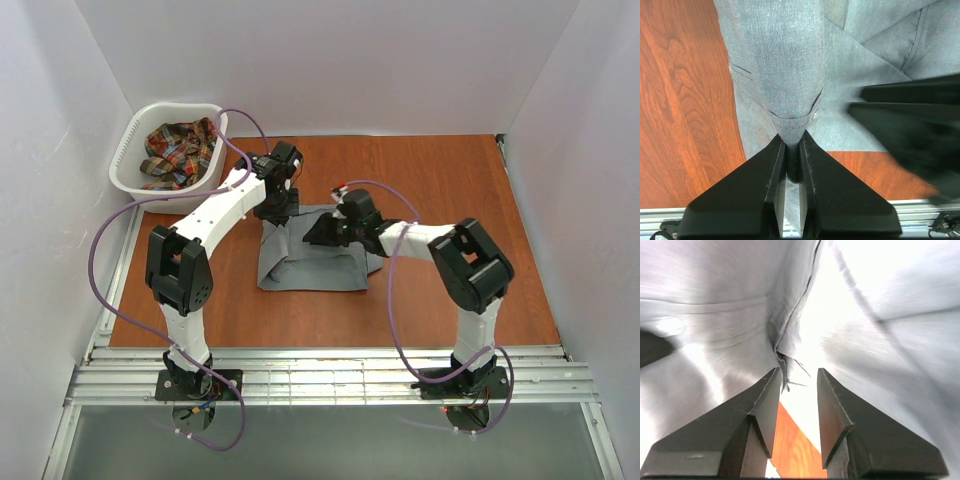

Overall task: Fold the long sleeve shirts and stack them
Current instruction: Fold the shirt

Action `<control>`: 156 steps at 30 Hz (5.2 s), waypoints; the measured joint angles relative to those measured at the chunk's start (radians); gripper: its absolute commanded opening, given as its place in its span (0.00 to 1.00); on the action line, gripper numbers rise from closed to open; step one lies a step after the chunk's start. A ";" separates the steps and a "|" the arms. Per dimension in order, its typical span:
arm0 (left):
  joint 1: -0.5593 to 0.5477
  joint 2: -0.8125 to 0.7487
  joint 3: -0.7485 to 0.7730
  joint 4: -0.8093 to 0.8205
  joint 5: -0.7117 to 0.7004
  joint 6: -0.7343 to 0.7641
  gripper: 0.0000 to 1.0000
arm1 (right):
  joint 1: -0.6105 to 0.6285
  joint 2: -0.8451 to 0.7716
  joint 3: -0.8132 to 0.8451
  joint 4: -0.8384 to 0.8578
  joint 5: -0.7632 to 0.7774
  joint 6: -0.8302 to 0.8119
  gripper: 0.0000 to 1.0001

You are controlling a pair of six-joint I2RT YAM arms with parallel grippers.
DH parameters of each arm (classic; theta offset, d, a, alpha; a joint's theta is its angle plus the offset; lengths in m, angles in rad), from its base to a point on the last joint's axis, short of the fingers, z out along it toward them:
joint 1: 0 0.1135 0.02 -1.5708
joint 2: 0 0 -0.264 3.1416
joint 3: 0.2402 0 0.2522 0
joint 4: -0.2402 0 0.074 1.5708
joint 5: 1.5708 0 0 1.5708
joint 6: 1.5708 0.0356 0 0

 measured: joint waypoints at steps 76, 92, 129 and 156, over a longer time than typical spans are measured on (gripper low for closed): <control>-0.233 0.151 0.021 0.260 0.090 -0.157 0.03 | -0.227 -0.277 -0.370 -0.088 0.067 -0.151 0.19; -0.238 0.251 0.040 0.287 0.143 -0.168 0.16 | -0.228 -0.192 -0.393 0.073 0.003 -0.102 0.19; -0.161 -0.651 -0.992 0.550 0.098 -0.357 0.62 | -0.126 -0.413 -0.278 -0.345 0.109 -0.343 0.37; -0.228 -0.420 -0.986 0.668 -0.002 -0.261 0.49 | -0.126 -0.374 -0.220 -0.379 0.097 -0.316 0.33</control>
